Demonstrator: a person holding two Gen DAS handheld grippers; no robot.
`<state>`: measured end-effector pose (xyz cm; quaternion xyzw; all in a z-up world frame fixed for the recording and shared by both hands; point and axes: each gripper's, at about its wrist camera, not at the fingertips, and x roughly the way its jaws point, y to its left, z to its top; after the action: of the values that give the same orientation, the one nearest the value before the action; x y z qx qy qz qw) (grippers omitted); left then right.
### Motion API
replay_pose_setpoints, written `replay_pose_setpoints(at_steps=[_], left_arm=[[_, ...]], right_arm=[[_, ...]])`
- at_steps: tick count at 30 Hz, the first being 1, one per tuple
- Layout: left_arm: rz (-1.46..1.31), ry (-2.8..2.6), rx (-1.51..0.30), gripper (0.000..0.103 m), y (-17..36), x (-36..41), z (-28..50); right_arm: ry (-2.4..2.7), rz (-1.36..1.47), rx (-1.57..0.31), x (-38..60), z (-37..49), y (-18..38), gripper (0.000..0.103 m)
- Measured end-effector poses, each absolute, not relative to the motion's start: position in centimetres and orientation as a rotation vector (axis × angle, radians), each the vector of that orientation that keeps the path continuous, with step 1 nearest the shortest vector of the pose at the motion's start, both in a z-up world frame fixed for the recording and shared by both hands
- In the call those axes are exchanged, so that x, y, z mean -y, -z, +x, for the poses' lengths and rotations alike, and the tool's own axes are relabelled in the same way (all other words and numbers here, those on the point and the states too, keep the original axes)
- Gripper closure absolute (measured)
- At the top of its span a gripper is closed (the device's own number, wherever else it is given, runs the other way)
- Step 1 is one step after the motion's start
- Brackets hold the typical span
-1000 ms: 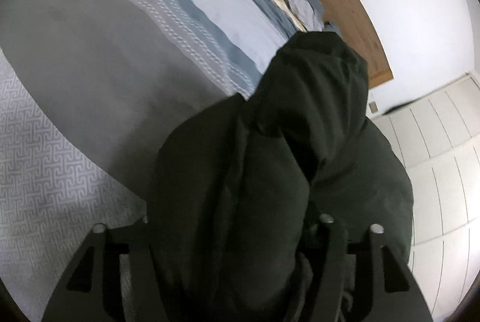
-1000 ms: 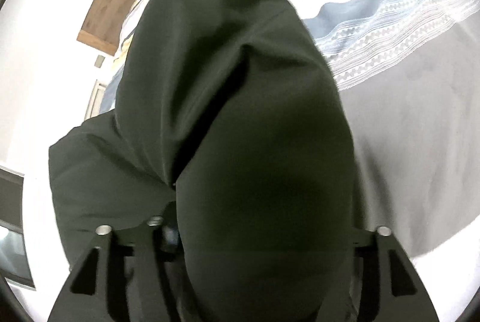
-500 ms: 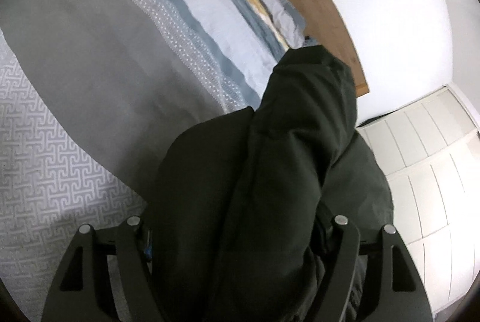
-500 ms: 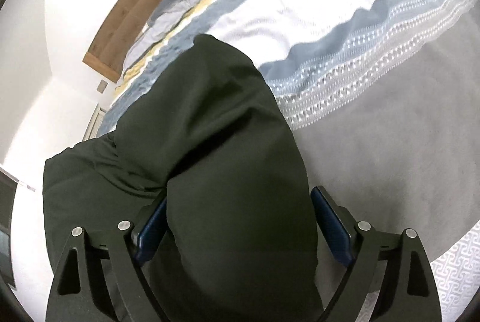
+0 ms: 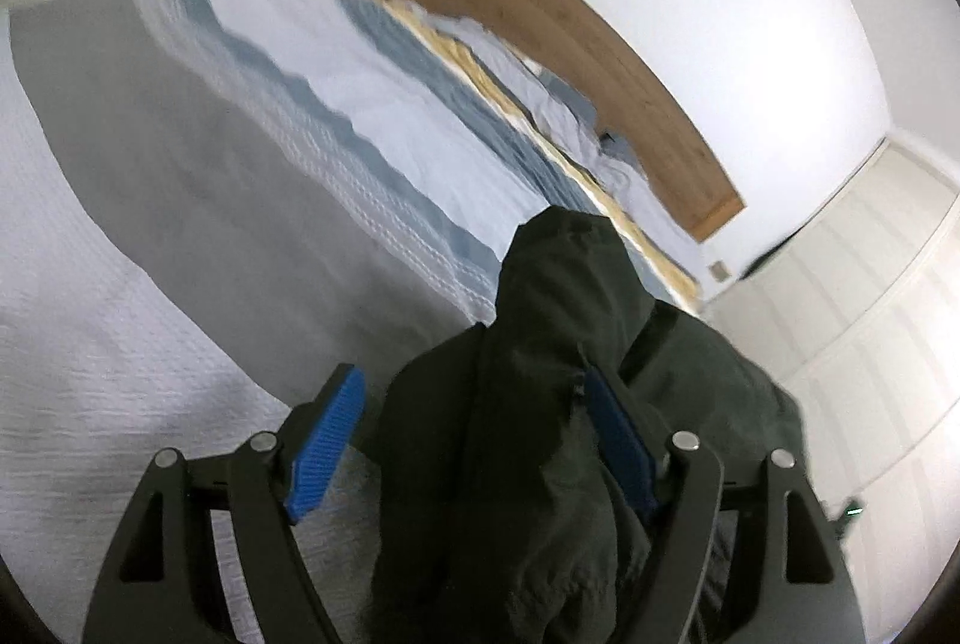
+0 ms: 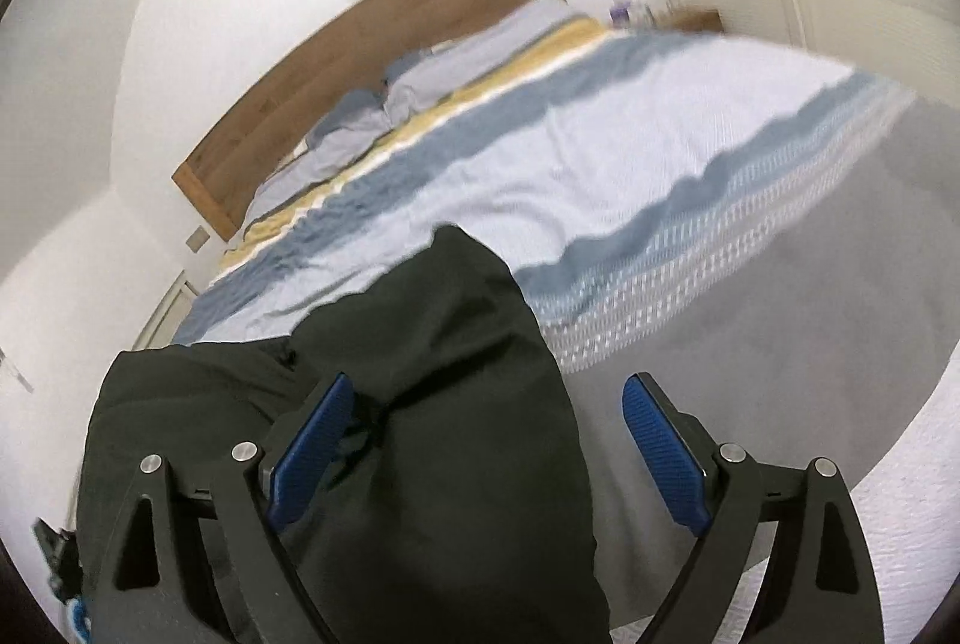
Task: Fold large clothes
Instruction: 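Lower the folded coat onto the bed with both tools and open them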
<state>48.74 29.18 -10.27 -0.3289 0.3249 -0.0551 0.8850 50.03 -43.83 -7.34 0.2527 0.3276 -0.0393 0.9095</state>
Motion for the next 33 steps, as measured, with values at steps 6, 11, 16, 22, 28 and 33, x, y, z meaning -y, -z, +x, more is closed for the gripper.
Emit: replay_pose_setpoints(at_steps=[6,11,16,22,28,33], left_arm=[[-0.564,0.109,-0.64,0.028,8.2,-26.4,47.9],[-0.511,0.102,-0.644,0.028,7.4,-24.5,46.9],[-0.475,0.093,-0.649,0.028,6.0,-23.3,46.0],[-0.354,0.156,-0.643,0.028,1.8,-17.7,45.4],[-0.238,0.253,-0.727,0.028,0.6,-9.0,49.5],[-0.088,0.235,-0.806,0.027,2.9,-3.5,54.3]], right_arm=[[0.056,0.411,-0.586,41.9,48.6,3.7,0.011],[-0.009,0.324,-0.58,38.9,48.4,2.4,0.01],[-0.089,0.256,-0.593,35.5,47.3,1.3,0.01],[-0.194,0.178,-0.622,30.1,45.9,-0.2,0.009],[-0.275,0.112,-0.673,23.5,49.1,0.2,0.008],[-0.274,0.021,-0.794,19.8,53.9,3.8,0.008]])
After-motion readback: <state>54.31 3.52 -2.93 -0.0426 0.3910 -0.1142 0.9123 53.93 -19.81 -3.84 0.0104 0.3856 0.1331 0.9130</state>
